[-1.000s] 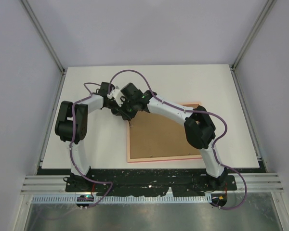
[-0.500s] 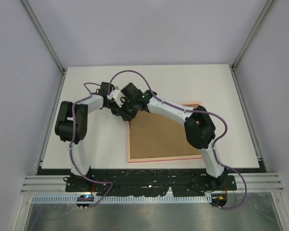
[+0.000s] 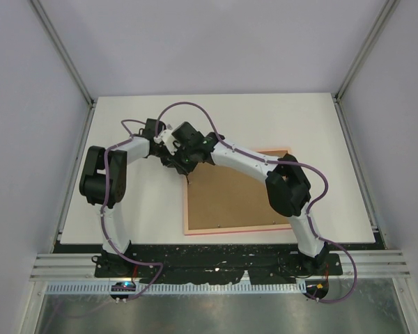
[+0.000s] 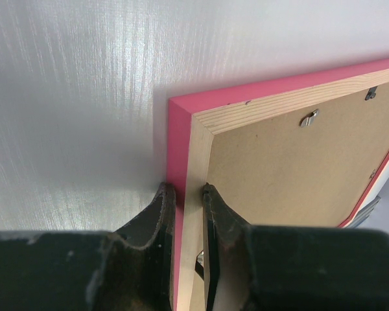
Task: Take the photo out of the frame
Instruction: Release the photo frame item from the photo frame.
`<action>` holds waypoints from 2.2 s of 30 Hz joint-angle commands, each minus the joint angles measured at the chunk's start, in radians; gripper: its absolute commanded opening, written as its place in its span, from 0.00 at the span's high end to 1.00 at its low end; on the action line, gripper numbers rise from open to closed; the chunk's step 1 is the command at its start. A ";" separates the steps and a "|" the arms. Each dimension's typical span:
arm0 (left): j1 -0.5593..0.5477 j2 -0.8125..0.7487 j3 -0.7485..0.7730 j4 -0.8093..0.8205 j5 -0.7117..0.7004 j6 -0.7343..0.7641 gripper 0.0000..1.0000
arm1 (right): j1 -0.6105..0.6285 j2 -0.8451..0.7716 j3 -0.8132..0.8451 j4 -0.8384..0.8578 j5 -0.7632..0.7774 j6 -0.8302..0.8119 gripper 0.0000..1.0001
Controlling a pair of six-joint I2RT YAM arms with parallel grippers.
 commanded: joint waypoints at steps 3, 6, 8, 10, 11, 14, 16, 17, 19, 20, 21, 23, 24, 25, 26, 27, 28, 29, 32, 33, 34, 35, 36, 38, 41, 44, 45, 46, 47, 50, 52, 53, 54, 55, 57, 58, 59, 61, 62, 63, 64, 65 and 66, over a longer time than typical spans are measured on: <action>0.008 0.024 -0.004 0.009 -0.015 -0.018 1.00 | 0.001 -0.055 0.027 0.053 0.115 0.024 0.92; 0.008 0.022 -0.004 0.009 -0.017 -0.018 1.00 | 0.003 -0.050 0.026 0.059 0.130 0.029 0.92; 0.008 0.022 -0.006 0.009 -0.017 -0.018 1.00 | 0.003 -0.049 0.026 0.059 0.132 0.032 0.92; 0.008 0.022 -0.006 0.009 -0.017 -0.018 1.00 | 0.003 -0.050 0.023 0.061 0.132 0.034 0.92; 0.007 0.022 -0.006 0.009 -0.017 -0.018 1.00 | 0.001 -0.052 0.024 0.061 0.129 0.034 0.92; 0.008 0.022 -0.006 0.009 -0.017 -0.018 1.00 | 0.003 -0.049 0.021 0.058 0.094 0.035 0.92; 0.008 0.022 -0.006 0.009 -0.017 -0.018 1.00 | 0.000 -0.046 0.023 0.050 0.055 0.035 0.92; 0.007 0.022 -0.004 0.009 -0.017 -0.018 1.00 | 0.001 -0.044 0.021 0.047 0.035 0.037 0.92; 0.008 0.022 -0.006 0.009 -0.015 -0.018 1.00 | 0.003 -0.043 0.021 0.041 0.012 0.034 0.92; 0.008 0.022 -0.004 0.009 -0.015 -0.018 1.00 | 0.001 -0.041 0.023 0.039 0.006 0.034 0.92; 0.008 0.022 -0.004 0.009 -0.015 -0.019 1.00 | 0.001 -0.040 0.023 0.038 -0.005 0.032 0.92; 0.008 0.022 -0.004 0.009 -0.015 -0.018 1.00 | 0.001 -0.041 0.024 0.036 -0.020 0.029 0.92; 0.008 0.022 -0.004 0.009 -0.015 -0.018 1.00 | 0.003 -0.040 0.023 0.035 -0.025 0.031 0.92; 0.008 0.022 -0.004 0.009 -0.015 -0.018 1.00 | 0.003 -0.040 0.024 0.032 -0.037 0.029 0.92; 0.007 0.022 -0.004 0.008 -0.015 -0.018 1.00 | 0.003 -0.040 0.024 0.033 -0.043 0.031 0.92; 0.008 0.021 -0.004 0.009 -0.014 -0.018 1.00 | 0.001 -0.036 0.026 0.030 -0.055 0.034 0.92; 0.007 0.022 -0.004 0.008 -0.015 -0.018 1.00 | 0.001 -0.035 0.026 0.029 -0.072 0.037 0.92; 0.008 0.022 -0.004 0.008 -0.014 -0.018 1.00 | 0.001 -0.032 0.027 0.025 -0.083 0.038 0.92; 0.007 0.022 -0.004 0.008 -0.014 -0.018 1.00 | 0.003 -0.029 0.030 0.019 -0.120 0.043 0.92; 0.007 0.022 -0.004 0.008 -0.015 -0.018 1.00 | 0.001 -0.026 0.029 0.019 -0.123 0.043 0.92; 0.007 0.022 -0.004 0.008 -0.014 -0.018 1.00 | 0.003 -0.024 0.030 0.019 -0.123 0.043 0.92; 0.008 0.024 -0.004 0.008 -0.014 -0.018 1.00 | 0.003 -0.024 0.033 0.016 -0.121 0.043 0.92; 0.007 0.024 -0.003 0.006 -0.014 -0.018 1.00 | 0.003 -0.024 0.033 0.018 -0.120 0.043 0.92; 0.008 0.024 -0.004 0.006 -0.012 -0.018 1.00 | 0.003 -0.026 0.033 0.016 -0.115 0.040 0.92; 0.008 0.024 -0.003 0.006 -0.012 -0.018 1.00 | 0.003 -0.030 0.036 0.016 -0.109 0.038 0.92; 0.008 0.024 -0.003 0.006 -0.012 -0.018 1.00 | 0.001 -0.032 0.035 0.016 -0.112 0.037 0.92; 0.008 0.024 -0.004 0.006 -0.014 -0.018 1.00 | 0.001 -0.033 0.035 0.016 -0.114 0.037 0.92; 0.008 0.024 -0.004 0.006 -0.014 -0.018 1.00 | 0.003 -0.035 0.035 0.015 -0.121 0.035 0.92; 0.008 0.024 -0.004 0.005 -0.014 -0.018 1.00 | 0.001 -0.035 0.035 0.013 -0.131 0.034 0.92; 0.008 0.022 -0.004 0.006 -0.015 -0.018 1.00 | 0.003 -0.036 0.035 0.009 -0.137 0.032 0.92; 0.007 0.024 -0.004 0.006 -0.014 -0.018 1.00 | 0.001 -0.038 0.036 0.010 -0.132 0.031 0.92; 0.008 0.024 -0.004 0.006 -0.014 -0.018 1.00 | 0.003 -0.036 0.035 0.010 -0.126 0.029 0.92; 0.007 0.024 -0.004 0.006 -0.014 -0.018 1.00 | 0.003 -0.038 0.036 0.009 -0.121 0.029 0.92; 0.007 0.024 -0.004 0.006 -0.012 -0.018 1.00 | 0.001 -0.038 0.035 0.009 -0.117 0.028 0.92; 0.007 0.027 -0.001 0.006 -0.014 -0.018 1.00 | 0.001 -0.038 0.036 0.010 -0.114 0.028 0.92; 0.008 0.025 -0.003 0.006 -0.012 -0.018 1.00 | 0.003 -0.038 0.036 0.010 -0.112 0.028 0.92; 0.008 0.024 -0.003 0.006 -0.014 -0.018 1.00 | 0.001 -0.038 0.038 0.009 -0.108 0.029 0.92; 0.008 0.025 -0.003 0.006 -0.012 -0.018 1.00 | 0.001 -0.038 0.039 0.010 -0.098 0.029 0.92; 0.007 0.025 -0.003 0.006 -0.014 -0.018 1.00 | 0.001 -0.036 0.039 0.009 -0.097 0.029 0.92; 0.008 0.025 -0.003 0.006 -0.014 -0.018 1.00 | 0.001 -0.038 0.039 0.009 -0.097 0.029 0.92; 0.008 0.025 -0.003 0.006 -0.014 -0.018 1.00 | 0.001 -0.038 0.038 0.009 -0.101 0.029 0.92; 0.008 0.025 -0.003 0.006 -0.014 -0.018 1.00 | 0.003 -0.038 0.038 0.009 -0.106 0.029 0.92; 0.008 0.025 -0.003 0.006 -0.014 -0.019 1.00 | 0.001 -0.038 0.036 0.010 -0.114 0.031 0.92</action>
